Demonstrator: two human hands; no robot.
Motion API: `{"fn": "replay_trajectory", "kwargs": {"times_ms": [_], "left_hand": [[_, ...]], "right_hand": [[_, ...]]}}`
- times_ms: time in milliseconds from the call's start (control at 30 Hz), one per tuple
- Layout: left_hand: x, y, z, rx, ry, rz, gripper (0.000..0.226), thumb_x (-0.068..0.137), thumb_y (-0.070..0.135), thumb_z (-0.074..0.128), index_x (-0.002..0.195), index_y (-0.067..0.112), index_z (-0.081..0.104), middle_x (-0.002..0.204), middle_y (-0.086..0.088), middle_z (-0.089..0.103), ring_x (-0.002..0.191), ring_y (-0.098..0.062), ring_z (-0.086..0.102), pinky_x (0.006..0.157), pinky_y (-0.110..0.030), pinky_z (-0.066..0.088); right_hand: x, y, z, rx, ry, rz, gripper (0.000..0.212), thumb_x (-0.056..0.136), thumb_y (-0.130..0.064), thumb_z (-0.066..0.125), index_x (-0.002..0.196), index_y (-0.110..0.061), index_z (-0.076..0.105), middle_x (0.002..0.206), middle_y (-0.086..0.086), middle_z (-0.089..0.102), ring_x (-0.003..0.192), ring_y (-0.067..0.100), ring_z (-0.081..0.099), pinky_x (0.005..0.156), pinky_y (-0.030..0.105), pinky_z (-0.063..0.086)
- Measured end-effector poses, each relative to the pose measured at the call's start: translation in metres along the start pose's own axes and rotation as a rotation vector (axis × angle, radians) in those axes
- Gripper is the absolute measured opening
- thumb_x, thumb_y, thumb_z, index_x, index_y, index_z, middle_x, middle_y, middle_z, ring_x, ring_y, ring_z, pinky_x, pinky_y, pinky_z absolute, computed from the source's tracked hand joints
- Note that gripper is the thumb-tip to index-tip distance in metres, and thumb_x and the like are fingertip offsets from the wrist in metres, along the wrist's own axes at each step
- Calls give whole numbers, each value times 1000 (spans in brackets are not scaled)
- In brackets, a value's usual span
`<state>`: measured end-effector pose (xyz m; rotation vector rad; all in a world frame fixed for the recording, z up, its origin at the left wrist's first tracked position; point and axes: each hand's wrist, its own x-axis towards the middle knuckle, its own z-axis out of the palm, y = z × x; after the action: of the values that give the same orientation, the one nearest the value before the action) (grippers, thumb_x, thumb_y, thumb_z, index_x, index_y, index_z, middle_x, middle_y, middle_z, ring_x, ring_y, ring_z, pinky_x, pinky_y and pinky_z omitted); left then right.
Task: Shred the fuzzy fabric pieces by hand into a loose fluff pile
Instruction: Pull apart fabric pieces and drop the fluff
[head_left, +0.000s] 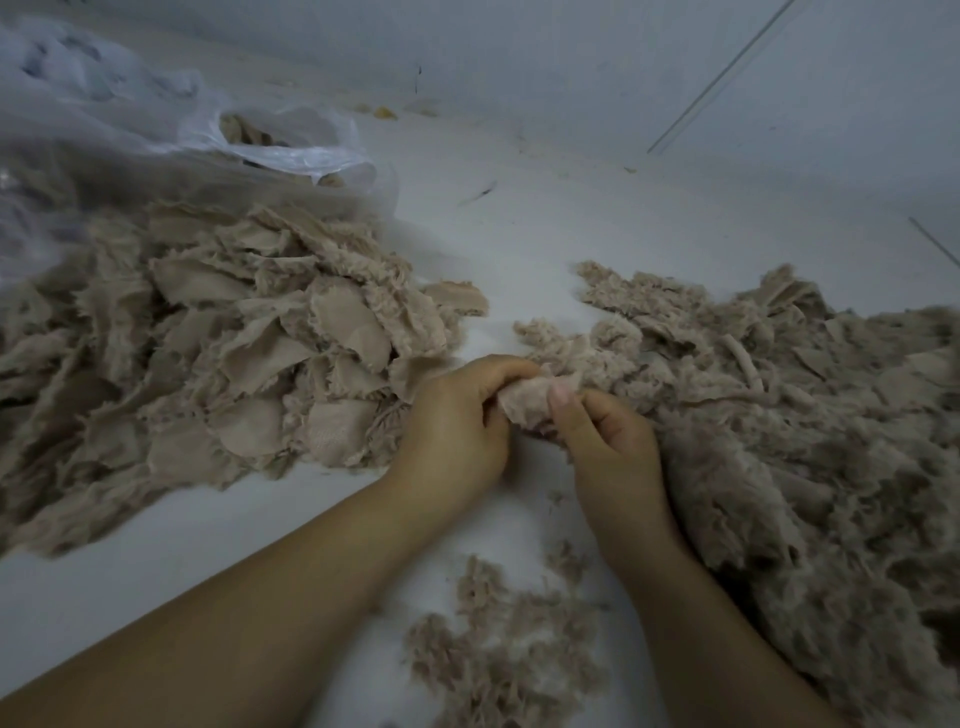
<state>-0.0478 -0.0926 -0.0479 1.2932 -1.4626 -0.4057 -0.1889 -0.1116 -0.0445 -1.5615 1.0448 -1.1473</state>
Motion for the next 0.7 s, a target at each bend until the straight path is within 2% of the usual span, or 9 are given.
{"fn": "replay_trajectory", "kwargs": {"times_ms": [67, 167, 267, 333, 400, 467, 600, 633, 700], "left_hand": [[-1, 1, -1, 40, -13, 22, 35, 89, -8, 56, 109, 16, 72, 103, 11, 70, 96, 0, 65, 82, -13, 51], [0, 7, -1, -215, 2, -161, 45, 91, -13, 49, 100, 26, 69, 99, 9, 72, 94, -4, 69, 80, -18, 55], [6, 12, -4, -453, 60, -387, 25, 96, -2, 51, 95, 13, 70, 79, 3, 72, 66, -13, 67, 54, -26, 55], [9, 12, -5, -521, 48, -453, 23, 96, 19, 58, 92, -2, 66, 65, -9, 59, 48, -18, 53, 39, -24, 41], [9, 12, -3, -489, -6, -430, 35, 89, 27, 65, 81, -7, 62, 60, -13, 50, 42, -14, 42, 39, -18, 34], [8, 12, 0, -439, -52, -397, 20, 88, 10, 68, 71, 1, 62, 58, -13, 52, 40, -13, 41, 40, -17, 34], [6, 10, 1, -486, -77, -407, 21, 90, 1, 64, 70, 2, 61, 54, -14, 54, 41, -14, 43, 43, -18, 37], [6, 10, 0, -495, -69, -413, 22, 91, 0, 63, 69, 3, 61, 50, -11, 54, 40, -12, 43, 42, -17, 36], [6, 10, -1, -502, -32, -428, 26, 93, 1, 59, 68, 7, 59, 44, -1, 52, 36, -6, 42, 39, -14, 35]], "right_hand": [[1, 2, 0, -24, 18, -4, 45, 89, -48, 62, 92, -4, 71, 89, 28, 67, 86, 48, 63, 74, 61, 53], [4, 5, -1, -54, 56, 20, 18, 95, -19, 63, 85, -8, 73, 77, 21, 68, 66, 34, 64, 60, 44, 55], [4, 6, -1, -31, 57, 32, 25, 95, -18, 60, 76, -3, 66, 59, 18, 50, 54, 16, 42, 52, 31, 38], [3, 4, -1, -24, 55, 23, 32, 91, -24, 55, 73, 2, 61, 59, 19, 47, 56, 16, 41, 55, 32, 36], [2, 2, 0, 15, 55, 4, 34, 89, -26, 51, 70, -1, 63, 63, 20, 56, 59, 16, 51, 58, 27, 41], [2, 0, 0, 61, 58, 3, 37, 92, -29, 48, 66, -9, 65, 62, 8, 63, 60, 11, 58, 58, 22, 46], [0, 1, 1, -11, 21, 12, 44, 92, -44, 60, 65, -8, 63, 60, 10, 62, 53, 24, 55, 49, 31, 46], [1, 2, 0, -38, 20, 18, 40, 91, -35, 65, 66, -5, 63, 60, 15, 61, 52, 31, 51, 48, 37, 44], [3, 5, -1, -67, 50, 49, 27, 90, -12, 64, 68, 3, 60, 58, 23, 52, 47, 26, 40, 46, 36, 38]]}}
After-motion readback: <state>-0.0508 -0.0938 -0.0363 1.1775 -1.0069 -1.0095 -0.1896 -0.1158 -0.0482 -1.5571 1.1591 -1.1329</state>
